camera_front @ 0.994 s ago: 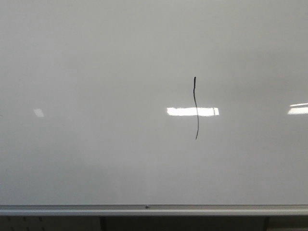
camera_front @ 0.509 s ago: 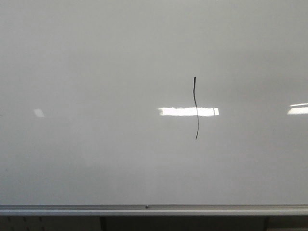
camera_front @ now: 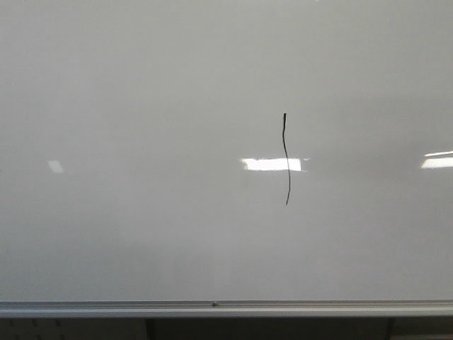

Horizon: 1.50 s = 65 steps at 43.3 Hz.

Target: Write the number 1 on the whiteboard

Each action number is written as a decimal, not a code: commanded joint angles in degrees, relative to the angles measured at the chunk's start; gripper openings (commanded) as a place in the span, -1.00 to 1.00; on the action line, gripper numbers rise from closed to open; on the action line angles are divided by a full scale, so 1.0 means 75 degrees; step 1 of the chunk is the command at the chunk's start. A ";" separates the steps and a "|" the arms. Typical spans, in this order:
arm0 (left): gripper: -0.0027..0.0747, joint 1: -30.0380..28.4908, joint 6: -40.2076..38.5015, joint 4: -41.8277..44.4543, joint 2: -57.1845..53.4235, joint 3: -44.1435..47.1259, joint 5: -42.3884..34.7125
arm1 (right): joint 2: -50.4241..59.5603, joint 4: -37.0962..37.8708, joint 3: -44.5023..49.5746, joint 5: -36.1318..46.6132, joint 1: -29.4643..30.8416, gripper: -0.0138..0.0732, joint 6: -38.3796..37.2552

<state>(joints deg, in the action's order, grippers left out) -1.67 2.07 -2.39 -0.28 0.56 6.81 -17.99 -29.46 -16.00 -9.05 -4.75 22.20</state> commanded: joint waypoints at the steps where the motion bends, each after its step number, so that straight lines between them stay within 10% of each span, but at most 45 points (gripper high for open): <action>1: -0.98 0.0025 -0.0090 -0.0075 -0.0140 0.0169 -0.0694 | 0.0185 0.1612 0.0303 0.1052 0.0014 -0.82 -0.1486; 17: -0.98 0.0025 -0.0090 -0.0075 -0.0140 0.0169 -0.0694 | 0.1476 0.2543 0.2185 0.1513 0.0307 -0.82 -0.2150; 65: -0.98 0.0025 -0.0090 -0.0075 -0.0140 0.0169 -0.0694 | 0.2604 0.2553 0.2171 0.0201 0.0394 -0.82 -0.2437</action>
<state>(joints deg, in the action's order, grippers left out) -1.67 2.07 -2.44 -0.28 0.56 6.53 0.65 -10.52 1.54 -11.65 -2.11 3.88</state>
